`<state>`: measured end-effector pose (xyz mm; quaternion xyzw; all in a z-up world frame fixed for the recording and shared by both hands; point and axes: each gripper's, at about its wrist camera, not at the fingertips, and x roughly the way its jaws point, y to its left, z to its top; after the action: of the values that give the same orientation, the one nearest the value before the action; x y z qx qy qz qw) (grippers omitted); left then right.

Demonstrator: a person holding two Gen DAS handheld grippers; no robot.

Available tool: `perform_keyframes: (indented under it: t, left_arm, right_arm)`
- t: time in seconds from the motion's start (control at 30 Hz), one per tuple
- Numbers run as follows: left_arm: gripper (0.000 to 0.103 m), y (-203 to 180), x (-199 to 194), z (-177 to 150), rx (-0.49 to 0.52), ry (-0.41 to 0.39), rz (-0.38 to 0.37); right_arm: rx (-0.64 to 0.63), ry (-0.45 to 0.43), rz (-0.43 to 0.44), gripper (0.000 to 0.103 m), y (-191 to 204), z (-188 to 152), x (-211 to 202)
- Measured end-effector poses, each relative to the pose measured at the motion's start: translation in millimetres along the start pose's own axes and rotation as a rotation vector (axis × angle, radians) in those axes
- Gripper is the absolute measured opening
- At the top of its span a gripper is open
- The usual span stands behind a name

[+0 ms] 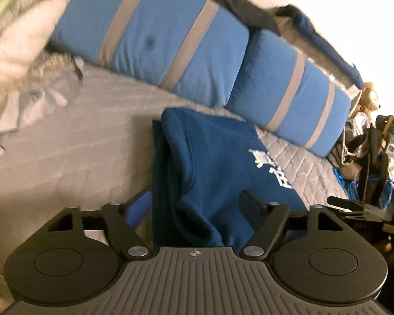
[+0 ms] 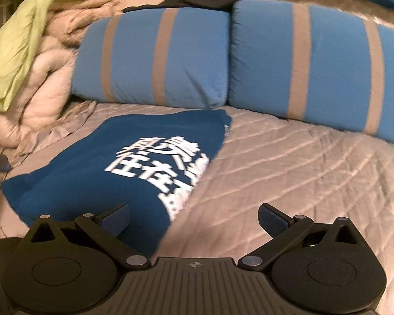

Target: Fold clothes

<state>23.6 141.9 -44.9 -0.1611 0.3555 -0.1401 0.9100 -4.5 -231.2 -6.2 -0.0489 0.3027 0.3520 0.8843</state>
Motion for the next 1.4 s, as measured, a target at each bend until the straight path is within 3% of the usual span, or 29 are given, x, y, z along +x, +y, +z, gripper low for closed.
perform_keyframes:
  t: [0.17,0.27,0.37,0.67,0.97,1.03,1.13,1.27,1.3,1.4]
  left_arm:
    - [0.038,-5,21,1,0.052,0.086,0.019]
    - [0.022,-12,29,-1,0.124,0.134,0.070]
    - [0.016,-14,32,1,0.152,0.161,0.106]
    - [0.014,-6,22,6,0.121,0.175,0.165]
    - [0.015,4,34,1,0.096,0.204,0.196]
    - [0.016,3,34,-1,0.096,0.206,0.197]
    - [0.026,4,33,-2,0.091,0.208,0.207]
    - [0.065,16,34,-2,0.031,0.204,0.218]
    - [0.069,21,34,-1,0.004,0.206,0.210]
    - [0.069,32,35,1,-0.071,0.217,0.165]
  right_arm:
    - [0.131,-0.013,0.064,0.103,-26,-5,-1]
    - [0.188,-0.012,0.084,0.103,-35,-5,1]
    - [0.235,-0.004,0.101,0.103,-42,-6,4]
    - [0.339,-0.009,0.118,0.103,-61,-9,7]
    - [0.336,-0.006,0.114,0.103,-61,-10,6]
    - [0.346,-0.005,0.117,0.103,-62,-11,7]
    - [0.357,0.000,0.121,0.103,-64,-11,8]
    - [0.359,-0.002,0.125,0.103,-65,-11,7]
    - [0.358,-0.001,0.126,0.103,-65,-11,7]
    - [0.355,-0.001,0.126,0.103,-64,-11,7]
